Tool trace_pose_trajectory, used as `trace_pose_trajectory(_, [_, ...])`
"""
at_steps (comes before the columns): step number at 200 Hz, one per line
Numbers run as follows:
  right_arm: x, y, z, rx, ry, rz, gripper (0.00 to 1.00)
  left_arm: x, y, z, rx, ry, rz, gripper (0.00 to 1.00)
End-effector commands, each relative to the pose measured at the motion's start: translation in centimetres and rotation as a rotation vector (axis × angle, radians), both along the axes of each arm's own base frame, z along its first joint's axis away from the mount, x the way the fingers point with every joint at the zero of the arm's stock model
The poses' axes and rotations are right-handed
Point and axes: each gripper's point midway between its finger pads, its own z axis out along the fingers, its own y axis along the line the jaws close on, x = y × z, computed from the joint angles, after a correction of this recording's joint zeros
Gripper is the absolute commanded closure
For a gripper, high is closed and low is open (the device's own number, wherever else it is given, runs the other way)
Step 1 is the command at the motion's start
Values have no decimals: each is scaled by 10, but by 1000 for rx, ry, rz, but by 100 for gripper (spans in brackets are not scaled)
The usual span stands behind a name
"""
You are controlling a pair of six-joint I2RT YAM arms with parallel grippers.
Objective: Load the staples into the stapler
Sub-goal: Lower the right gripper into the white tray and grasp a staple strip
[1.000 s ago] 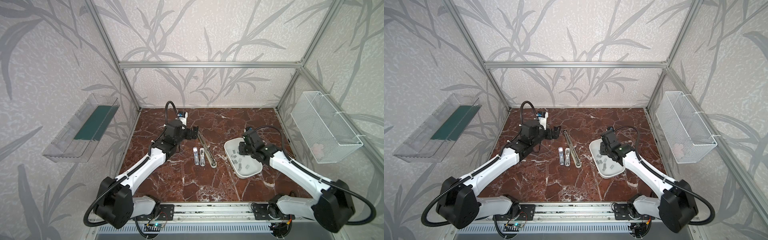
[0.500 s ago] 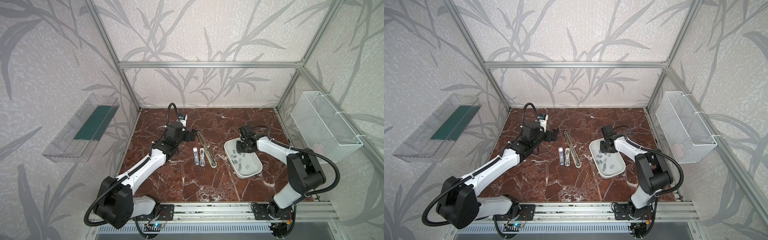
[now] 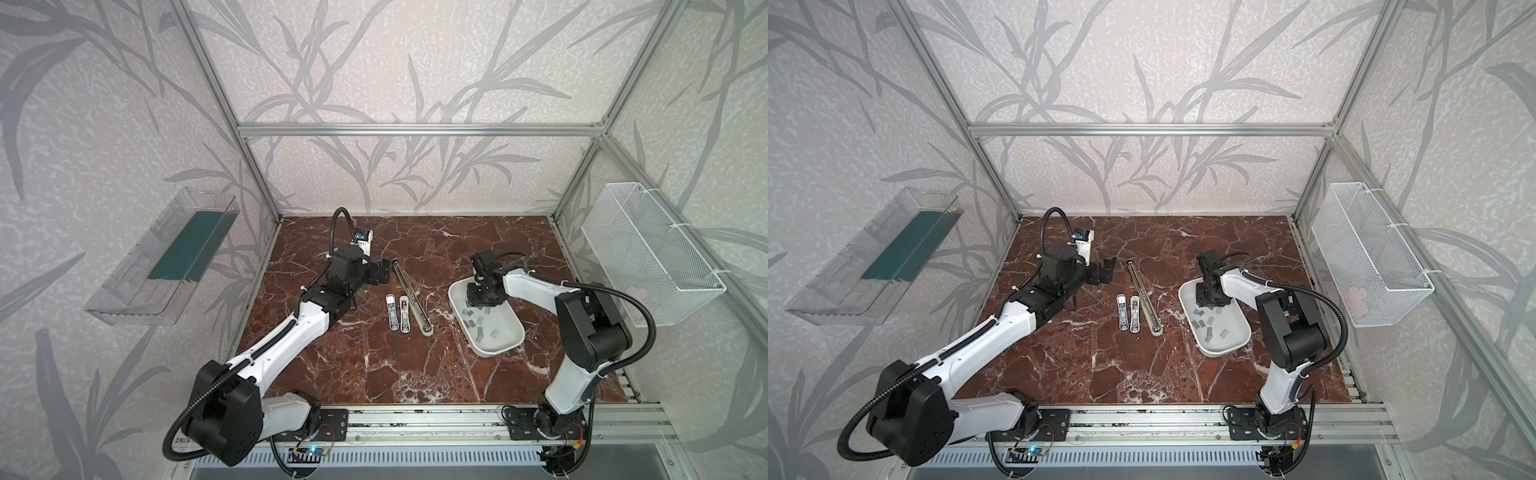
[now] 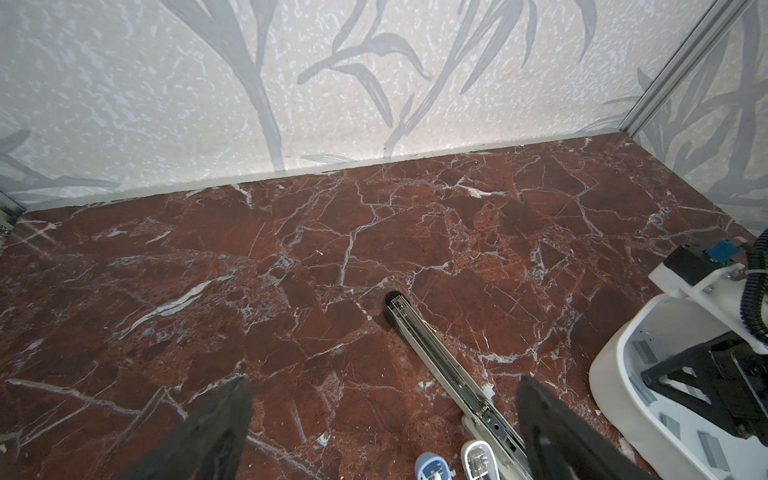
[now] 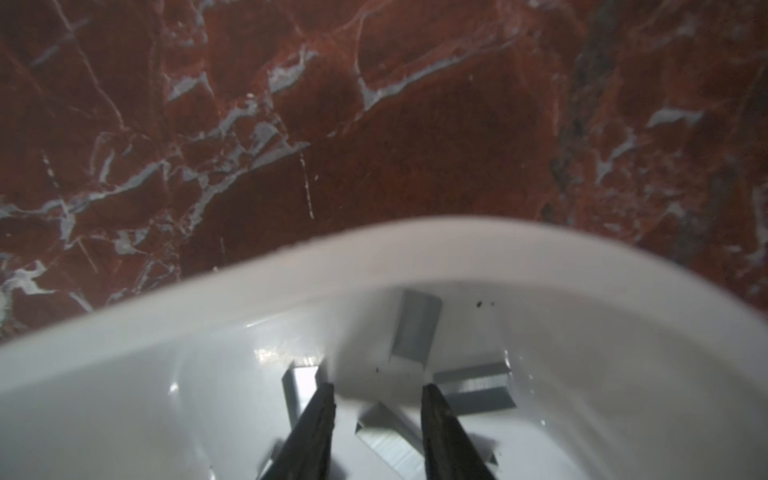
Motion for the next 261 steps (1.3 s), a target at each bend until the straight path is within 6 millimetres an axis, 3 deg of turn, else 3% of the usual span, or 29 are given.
trace_pose_trajectory(1, [-8,-2,-3,3,30,-10,63,-4,2,12,-28,-40,4,1])
trace_pose_trajectory(116, [-34,-9,-14,7,88,-72,77,-7,4,11,-35,-40,5,1])
trace_pose_trajectory(144, [-35,-12,-10,-22,83,-78,78,-8,5,12,-36,-46,10,1])
trace_pose_trajectory(185, [-39,-7,-5,-31,78,-58,69,-9,5,13,-35,-49,9,1])
trace_pose_trajectory(261, [-38,-11,-15,-80,97,-62,77,-9,5,13,-34,-47,7,1])
